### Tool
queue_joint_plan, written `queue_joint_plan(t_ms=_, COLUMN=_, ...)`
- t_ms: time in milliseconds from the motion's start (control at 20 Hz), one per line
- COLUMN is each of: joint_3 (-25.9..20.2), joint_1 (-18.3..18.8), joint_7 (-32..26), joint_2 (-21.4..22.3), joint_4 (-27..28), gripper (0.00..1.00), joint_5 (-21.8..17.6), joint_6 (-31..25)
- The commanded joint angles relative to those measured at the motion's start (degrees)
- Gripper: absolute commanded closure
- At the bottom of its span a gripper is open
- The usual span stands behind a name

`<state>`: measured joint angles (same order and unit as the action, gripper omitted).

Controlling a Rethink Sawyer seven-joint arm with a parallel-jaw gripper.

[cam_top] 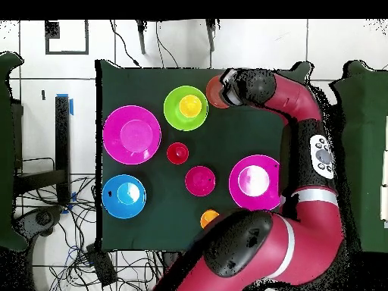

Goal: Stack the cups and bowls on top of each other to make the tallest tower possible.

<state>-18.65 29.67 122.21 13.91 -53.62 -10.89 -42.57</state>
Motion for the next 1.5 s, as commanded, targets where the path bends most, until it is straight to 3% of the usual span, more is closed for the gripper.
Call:
queue_joint_plan(t_ms=50, joint_3=4.98, joint_1=-2.88, joint_7=-4.74, joint_2=-3.03, joint_4=1.96, gripper=1.00, joint_5=-6.27, joint_6=-7.43)
queue_joint_plan(t_ms=450, joint_3=5.68, joint_1=-3.30, joint_7=-5.22, joint_2=-3.37, joint_4=5.09, gripper=1.00, joint_5=-5.01, joint_6=-10.44)
queue_joint_plan(t_ms=500, joint_3=5.57, joint_1=-3.40, joint_7=-5.22, joint_2=-3.62, joint_4=6.16, gripper=0.00, joint_5=-4.46, joint_6=-11.66)
queue_joint_plan(t_ms=1100, joint_3=4.32, joint_1=-3.06, joint_7=-4.01, joint_2=-0.19, joint_4=0.86, gripper=0.00, joint_5=-3.00, joint_6=-8.83)
queue_joint_plan(t_ms=1500, joint_3=4.37, joint_1=-3.16, joint_7=-3.92, joint_2=-0.16, joint_4=1.40, gripper=0.00, joint_5=-2.90, joint_6=-10.09)
